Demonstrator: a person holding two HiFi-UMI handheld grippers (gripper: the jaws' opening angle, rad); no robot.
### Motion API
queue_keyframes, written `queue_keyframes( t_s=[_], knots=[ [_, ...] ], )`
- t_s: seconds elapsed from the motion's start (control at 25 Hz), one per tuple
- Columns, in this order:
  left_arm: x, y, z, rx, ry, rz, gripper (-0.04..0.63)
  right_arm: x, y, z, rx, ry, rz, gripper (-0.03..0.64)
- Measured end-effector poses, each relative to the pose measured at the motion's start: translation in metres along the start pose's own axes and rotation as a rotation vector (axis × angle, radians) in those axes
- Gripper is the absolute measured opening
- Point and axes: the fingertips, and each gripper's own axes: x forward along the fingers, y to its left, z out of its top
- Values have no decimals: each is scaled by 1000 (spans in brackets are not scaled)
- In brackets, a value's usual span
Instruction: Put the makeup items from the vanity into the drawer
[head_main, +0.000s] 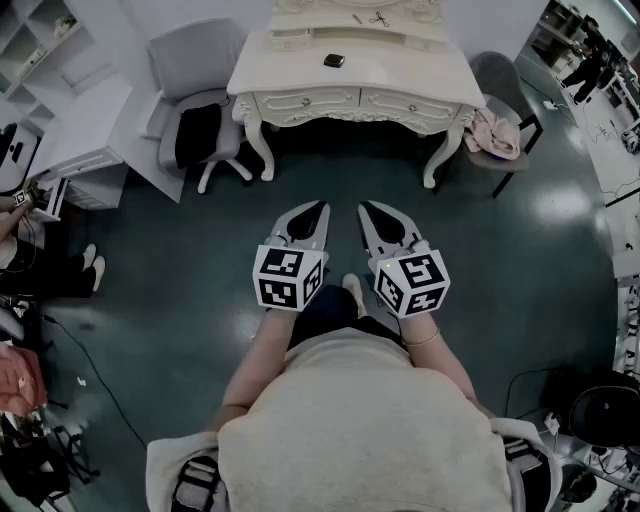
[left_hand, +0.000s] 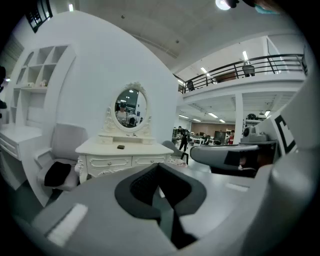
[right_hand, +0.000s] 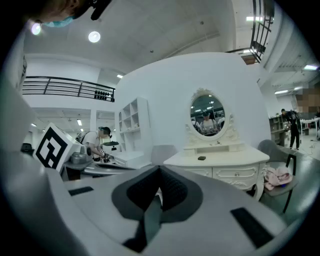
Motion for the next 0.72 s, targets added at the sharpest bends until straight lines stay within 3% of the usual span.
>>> queue_keyframes(
  t_s=[0.48,0.72],
  knots=[
    [9,-1,15,47,-28,-6,9,14,-11,-2,-7,16,-33,8],
    [10,4,12,21,-9,-4,9,15,-15,-1,-7,26,-47,8]
  ],
)
